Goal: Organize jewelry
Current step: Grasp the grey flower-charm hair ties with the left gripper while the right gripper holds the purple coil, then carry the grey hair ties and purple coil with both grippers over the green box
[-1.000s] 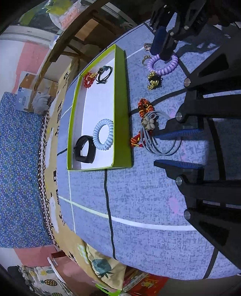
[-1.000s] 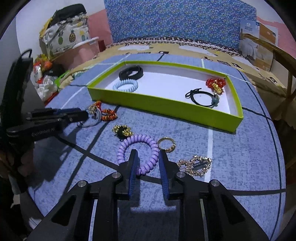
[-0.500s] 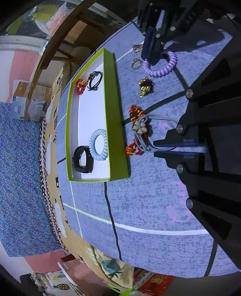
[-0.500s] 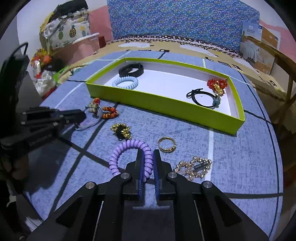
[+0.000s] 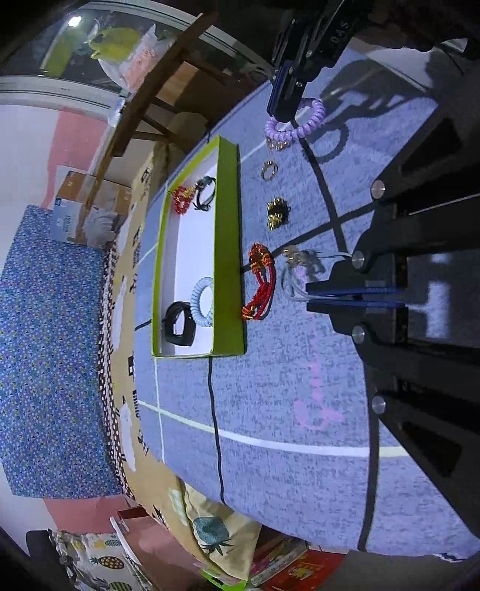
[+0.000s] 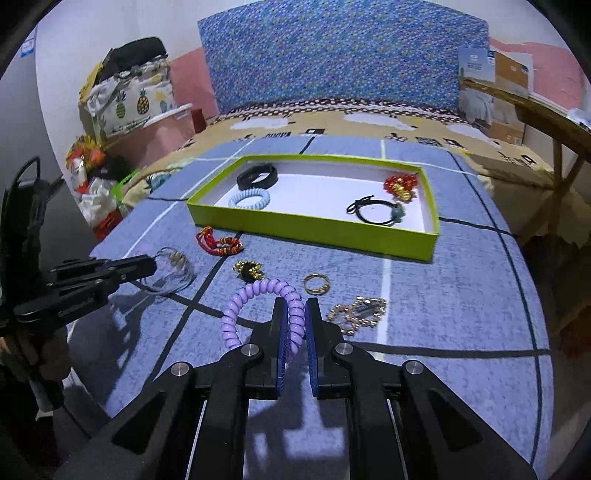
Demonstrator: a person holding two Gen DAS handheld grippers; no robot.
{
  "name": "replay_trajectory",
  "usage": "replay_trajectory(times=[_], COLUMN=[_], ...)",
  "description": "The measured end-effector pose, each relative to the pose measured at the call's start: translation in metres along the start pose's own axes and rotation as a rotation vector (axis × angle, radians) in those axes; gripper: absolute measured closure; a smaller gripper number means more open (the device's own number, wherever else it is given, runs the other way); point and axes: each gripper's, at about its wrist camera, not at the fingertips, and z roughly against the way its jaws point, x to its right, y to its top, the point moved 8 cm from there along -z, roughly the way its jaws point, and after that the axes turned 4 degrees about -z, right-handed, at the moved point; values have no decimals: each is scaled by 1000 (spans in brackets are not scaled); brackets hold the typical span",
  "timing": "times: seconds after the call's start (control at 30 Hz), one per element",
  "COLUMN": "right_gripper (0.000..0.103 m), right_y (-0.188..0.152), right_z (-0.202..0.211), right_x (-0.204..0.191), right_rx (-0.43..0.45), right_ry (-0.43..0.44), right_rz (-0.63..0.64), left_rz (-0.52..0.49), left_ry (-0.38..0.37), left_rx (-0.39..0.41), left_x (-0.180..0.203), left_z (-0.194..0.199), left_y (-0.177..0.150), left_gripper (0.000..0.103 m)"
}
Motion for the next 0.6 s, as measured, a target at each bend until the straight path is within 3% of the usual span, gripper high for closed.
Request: replay_trajectory(times=[0.6], right_gripper=[93], right_y=[9], right_z=[28], right_x=[11], right_rx=[72], right_ry=[-9], right_rz=[-33], left_rz=[-43], left_ry=[-35], left_rx=[96], left_x=[25], left_z=[34], left_y=[23], left_gripper=[101])
